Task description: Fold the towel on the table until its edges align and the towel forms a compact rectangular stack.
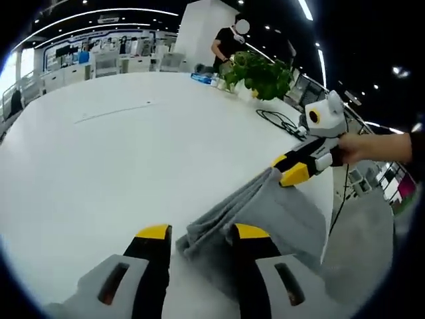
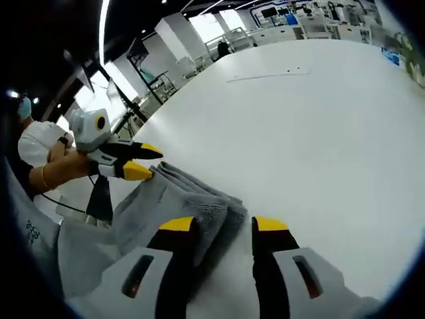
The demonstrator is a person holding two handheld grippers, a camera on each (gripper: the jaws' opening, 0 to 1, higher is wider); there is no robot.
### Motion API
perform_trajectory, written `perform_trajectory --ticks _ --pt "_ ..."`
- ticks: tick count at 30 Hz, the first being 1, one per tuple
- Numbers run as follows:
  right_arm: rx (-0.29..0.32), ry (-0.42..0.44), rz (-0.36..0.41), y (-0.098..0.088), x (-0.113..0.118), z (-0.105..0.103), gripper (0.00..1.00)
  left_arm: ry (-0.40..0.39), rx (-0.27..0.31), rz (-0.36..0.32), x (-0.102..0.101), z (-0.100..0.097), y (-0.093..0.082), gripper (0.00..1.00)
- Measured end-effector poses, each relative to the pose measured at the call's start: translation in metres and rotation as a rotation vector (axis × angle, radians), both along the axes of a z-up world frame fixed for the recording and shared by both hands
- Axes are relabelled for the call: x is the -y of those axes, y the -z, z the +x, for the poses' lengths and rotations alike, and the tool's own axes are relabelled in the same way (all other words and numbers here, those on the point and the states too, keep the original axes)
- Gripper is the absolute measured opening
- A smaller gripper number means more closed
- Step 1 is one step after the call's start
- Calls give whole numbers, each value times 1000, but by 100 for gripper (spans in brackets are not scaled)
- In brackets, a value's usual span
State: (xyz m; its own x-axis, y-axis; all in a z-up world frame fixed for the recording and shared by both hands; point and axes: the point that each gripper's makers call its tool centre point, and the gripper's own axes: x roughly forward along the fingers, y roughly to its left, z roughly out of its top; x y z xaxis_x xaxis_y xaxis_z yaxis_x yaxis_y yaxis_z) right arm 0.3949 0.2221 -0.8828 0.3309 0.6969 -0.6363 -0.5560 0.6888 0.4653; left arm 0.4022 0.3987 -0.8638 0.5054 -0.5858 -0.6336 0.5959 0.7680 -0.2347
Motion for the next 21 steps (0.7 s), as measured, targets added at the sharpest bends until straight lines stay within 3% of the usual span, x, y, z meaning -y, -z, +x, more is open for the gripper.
perform_trajectory --ticks 3,12,13,14,15,17,21 --pt "6 10 -8 -1 11 -6 37 -8 7 -7 -6 -5 -4 48" --pt "-5 29 -58 7 37 -32 38 -57 26 -29 -19 -14 -10 50" --pt "-4 26 -60 7 37 -35 38 -59 30 -46 -20 -16 -12 50" --pt "-4 21 -63 9 38 -40 38 -68 28 -106 -15 -17 -17 50" --pt "-6 15 -64 9 38 -46 38 -107 -4 -208 -11 -18 -25 49" --pt "-9 6 -64 11 37 -54 38 -143 -2 -265 -13 -13 -32 47" --pt "-18 -7 -62 14 34 -65 38 -128 17 -207 -15 -7 -29 48"
